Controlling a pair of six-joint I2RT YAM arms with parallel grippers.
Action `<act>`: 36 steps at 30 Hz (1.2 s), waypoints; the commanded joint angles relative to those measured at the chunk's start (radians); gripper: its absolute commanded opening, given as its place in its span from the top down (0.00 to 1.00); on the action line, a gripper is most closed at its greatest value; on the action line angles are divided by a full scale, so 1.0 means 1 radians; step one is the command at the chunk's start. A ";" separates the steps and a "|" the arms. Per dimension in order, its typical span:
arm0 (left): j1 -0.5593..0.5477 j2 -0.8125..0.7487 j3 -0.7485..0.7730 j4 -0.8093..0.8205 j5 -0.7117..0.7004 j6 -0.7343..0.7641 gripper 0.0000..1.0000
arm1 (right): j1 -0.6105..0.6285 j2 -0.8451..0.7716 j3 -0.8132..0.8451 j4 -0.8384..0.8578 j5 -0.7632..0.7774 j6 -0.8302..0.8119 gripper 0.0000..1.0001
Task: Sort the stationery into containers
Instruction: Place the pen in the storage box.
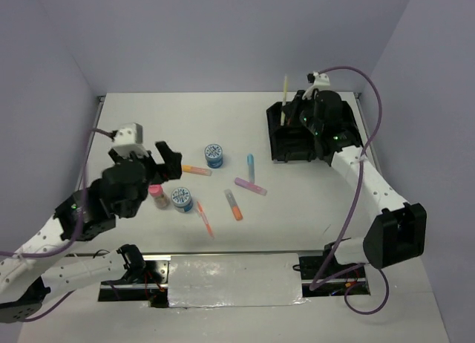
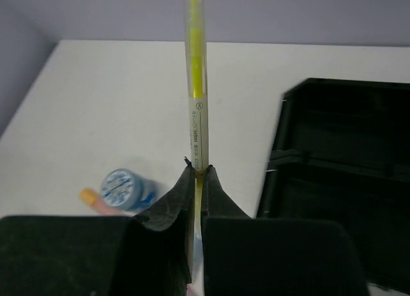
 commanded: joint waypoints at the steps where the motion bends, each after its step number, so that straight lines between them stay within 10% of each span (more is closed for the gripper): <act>1: -0.001 -0.023 -0.101 -0.243 -0.066 0.017 0.01 | -0.061 0.068 0.115 -0.145 0.101 -0.110 1.00; 6: -0.001 -0.026 -0.236 -0.239 -0.020 0.043 0.01 | -0.137 0.199 0.281 -0.227 0.126 -0.214 1.00; 20: 0.026 0.088 -0.232 -0.226 0.033 0.076 0.01 | -0.332 0.477 0.422 -0.317 0.390 0.644 1.00; 36: 0.027 0.006 -0.261 -0.166 0.118 0.135 0.01 | -0.429 0.767 0.727 -0.421 0.411 0.649 1.00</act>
